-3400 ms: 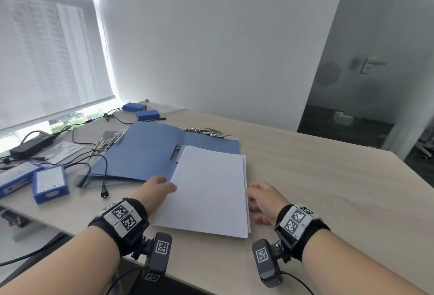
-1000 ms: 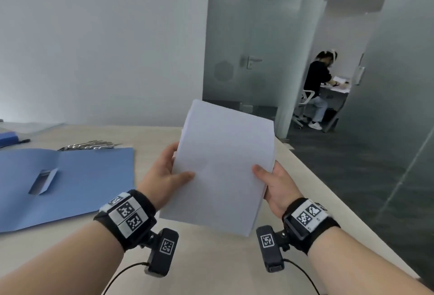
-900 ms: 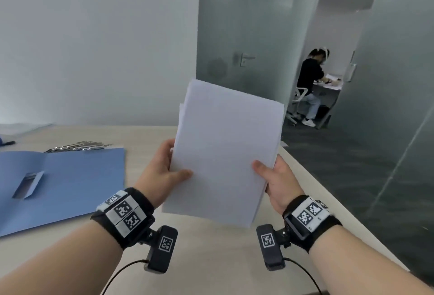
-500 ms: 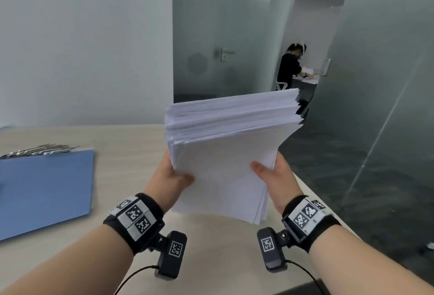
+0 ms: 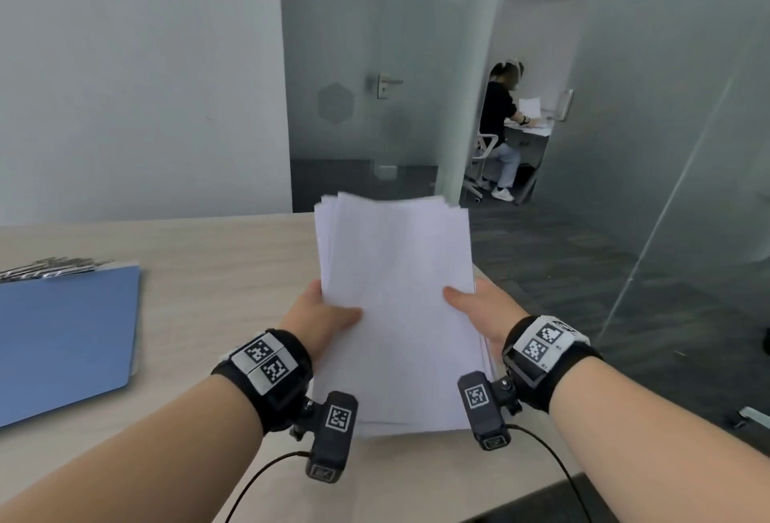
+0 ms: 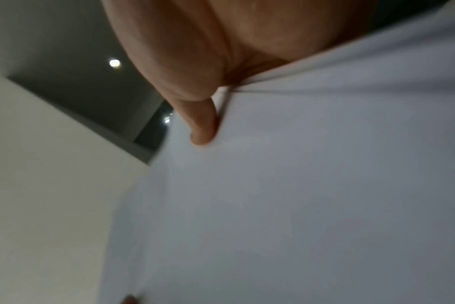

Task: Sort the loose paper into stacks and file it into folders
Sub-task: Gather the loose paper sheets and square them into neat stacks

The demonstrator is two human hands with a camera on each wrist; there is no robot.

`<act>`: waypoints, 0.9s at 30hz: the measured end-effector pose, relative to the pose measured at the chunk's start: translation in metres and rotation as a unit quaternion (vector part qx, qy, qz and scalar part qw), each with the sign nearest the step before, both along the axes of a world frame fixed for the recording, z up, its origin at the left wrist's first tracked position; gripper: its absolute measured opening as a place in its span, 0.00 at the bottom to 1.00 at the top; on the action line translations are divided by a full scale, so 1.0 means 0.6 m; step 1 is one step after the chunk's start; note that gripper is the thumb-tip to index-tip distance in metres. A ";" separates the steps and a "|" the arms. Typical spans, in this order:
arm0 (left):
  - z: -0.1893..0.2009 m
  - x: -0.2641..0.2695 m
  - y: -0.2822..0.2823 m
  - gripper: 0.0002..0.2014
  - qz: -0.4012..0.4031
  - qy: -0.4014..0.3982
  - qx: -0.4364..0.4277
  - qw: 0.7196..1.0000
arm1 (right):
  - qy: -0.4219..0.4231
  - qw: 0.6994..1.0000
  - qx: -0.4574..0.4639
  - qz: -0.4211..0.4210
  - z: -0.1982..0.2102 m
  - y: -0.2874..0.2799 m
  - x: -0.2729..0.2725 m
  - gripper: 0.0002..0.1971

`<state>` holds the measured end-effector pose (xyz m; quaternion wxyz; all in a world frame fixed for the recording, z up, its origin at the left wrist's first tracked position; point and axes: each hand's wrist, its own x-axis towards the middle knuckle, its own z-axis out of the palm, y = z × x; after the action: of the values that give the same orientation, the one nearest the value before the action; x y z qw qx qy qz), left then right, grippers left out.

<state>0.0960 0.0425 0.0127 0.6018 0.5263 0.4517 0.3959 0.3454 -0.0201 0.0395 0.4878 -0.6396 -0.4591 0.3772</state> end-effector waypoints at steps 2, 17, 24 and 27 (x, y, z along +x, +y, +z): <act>-0.042 0.014 0.015 0.45 -0.004 0.029 -0.056 0.998 | -0.086 0.993 -0.081 0.010 -0.018 0.012 0.018 0.11; -0.025 0.009 -0.021 0.19 -0.071 0.295 -0.036 0.952 | -0.240 0.934 -0.266 0.008 -0.068 0.014 0.077 0.17; -0.042 0.024 -0.030 0.23 -0.134 0.452 0.054 0.880 | -0.181 0.953 -0.238 -0.057 -0.080 0.016 0.092 0.19; -0.037 0.031 -0.031 0.27 -0.136 0.464 0.049 0.874 | -0.163 0.956 -0.234 -0.061 -0.079 0.010 0.094 0.19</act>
<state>0.1145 0.0241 -0.0093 0.3448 0.7346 0.5828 0.0425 0.4016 -0.0142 -0.0080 0.2648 -0.8156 -0.3915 0.3339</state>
